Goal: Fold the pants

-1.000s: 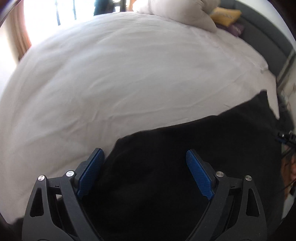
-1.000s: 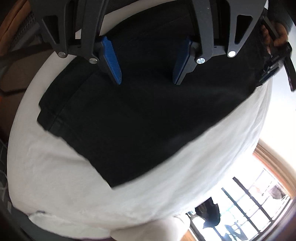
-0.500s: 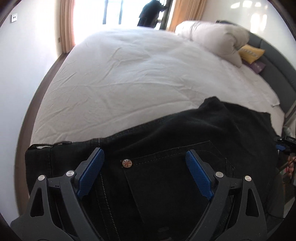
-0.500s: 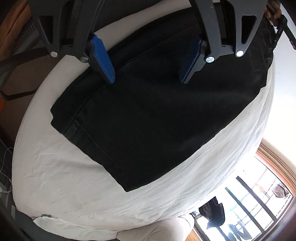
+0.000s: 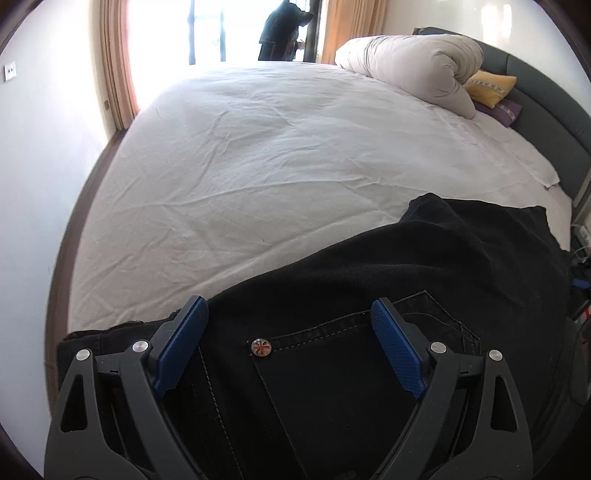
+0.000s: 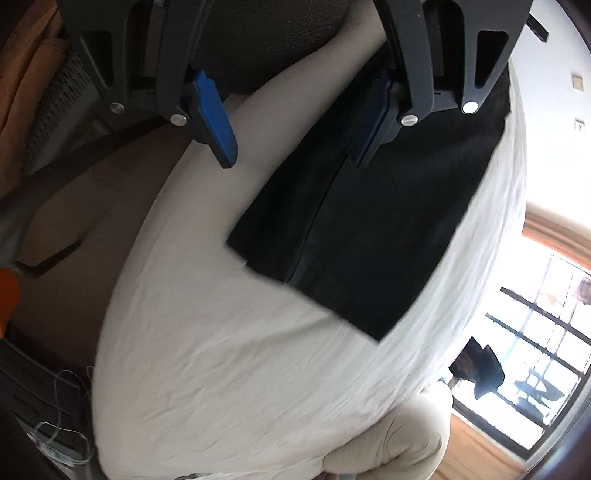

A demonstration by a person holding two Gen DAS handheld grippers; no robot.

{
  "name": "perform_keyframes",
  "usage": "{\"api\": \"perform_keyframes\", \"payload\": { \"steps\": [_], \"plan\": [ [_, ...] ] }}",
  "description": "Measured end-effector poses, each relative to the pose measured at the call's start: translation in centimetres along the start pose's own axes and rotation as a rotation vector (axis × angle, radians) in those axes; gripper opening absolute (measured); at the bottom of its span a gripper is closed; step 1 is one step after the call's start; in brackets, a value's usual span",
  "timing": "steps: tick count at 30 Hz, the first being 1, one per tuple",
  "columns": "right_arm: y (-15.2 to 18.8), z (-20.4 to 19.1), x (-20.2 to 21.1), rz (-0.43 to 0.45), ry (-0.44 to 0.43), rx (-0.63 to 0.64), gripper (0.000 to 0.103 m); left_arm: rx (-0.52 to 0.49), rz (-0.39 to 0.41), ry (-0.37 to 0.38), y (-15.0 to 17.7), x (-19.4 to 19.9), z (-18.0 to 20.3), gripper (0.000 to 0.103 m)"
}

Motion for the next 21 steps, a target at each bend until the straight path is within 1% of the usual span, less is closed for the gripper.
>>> {"api": "perform_keyframes", "payload": {
  "steps": [1,3,4,6,8,9,10,12,13,15,16,17,18,20,21],
  "plan": [
    [-0.4,-0.1,0.7,0.027,-0.029,0.004,0.067,0.003,0.007,-0.011,-0.2,0.7,0.3,0.09],
    [-1.1,-0.9,1.7,0.073,-0.066,0.02,0.067,0.014,0.04,0.01,-0.3,2.3,0.9,0.09],
    [-1.5,-1.4,1.6,0.078,-0.094,0.029,0.067,0.01,0.052,0.011,-0.3,2.8,1.3,0.09],
    [-1.9,-2.2,0.7,0.066,-0.125,0.056,0.067,-0.007,0.038,-0.008,0.0,2.3,1.8,0.09],
    [-2.1,-3.1,-1.1,0.035,-0.115,0.089,0.067,0.006,-0.023,-0.024,1.0,0.3,1.3,0.09],
    [-2.2,-2.8,-2.1,0.017,-0.083,0.091,0.067,0.016,-0.027,-0.016,1.4,-0.2,1.0,0.09],
    [-1.8,-2.4,-2.9,0.0,-0.062,0.073,0.063,0.023,-0.015,-0.013,1.5,-0.3,0.9,0.09],
    [-1.7,-0.9,-2.1,0.047,-0.134,0.012,0.06,0.015,-0.027,-0.022,1.2,-0.4,1.0,0.09],
    [-1.7,-0.6,-1.6,0.047,-0.135,-0.004,0.058,0.007,-0.029,-0.026,1.0,-0.3,1.1,0.09],
    [-1.7,-0.6,-0.1,0.057,-0.091,0.013,0.058,0.002,-0.032,-0.023,0.7,0.1,1.3,0.09],
    [-1.8,-0.7,0.7,0.075,-0.093,0.015,0.058,0.007,-0.021,-0.017,0.5,0.6,1.4,0.09],
    [-2.1,-1.0,1.7,0.103,-0.131,0.01,0.058,0.014,-0.007,-0.008,0.3,1.2,1.5,0.09],
    [-2.5,-1.4,2.4,0.13,-0.186,0.006,0.059,0.014,-0.001,-0.003,0.1,1.5,1.6,0.09],
    [-3.2,-2.3,2.6,0.156,-0.253,0.011,0.067,0.001,-0.007,-0.009,0.2,1.5,2.0,0.09],
    [-3.6,-2.7,2.0,0.146,-0.266,0.012,0.074,-0.002,-0.014,-0.013,0.3,1.3,1.9,0.09]
  ]
}}
Point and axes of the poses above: each gripper's, at about its wrist camera, not at the fingertips, and x roughly against the way its jaws point, z to its right, y to its underside, the point moved 2 cm from there along -x, roughly the way its jaws point, and after that the axes turned 5 degrees about -y, right-handed, at the moved point
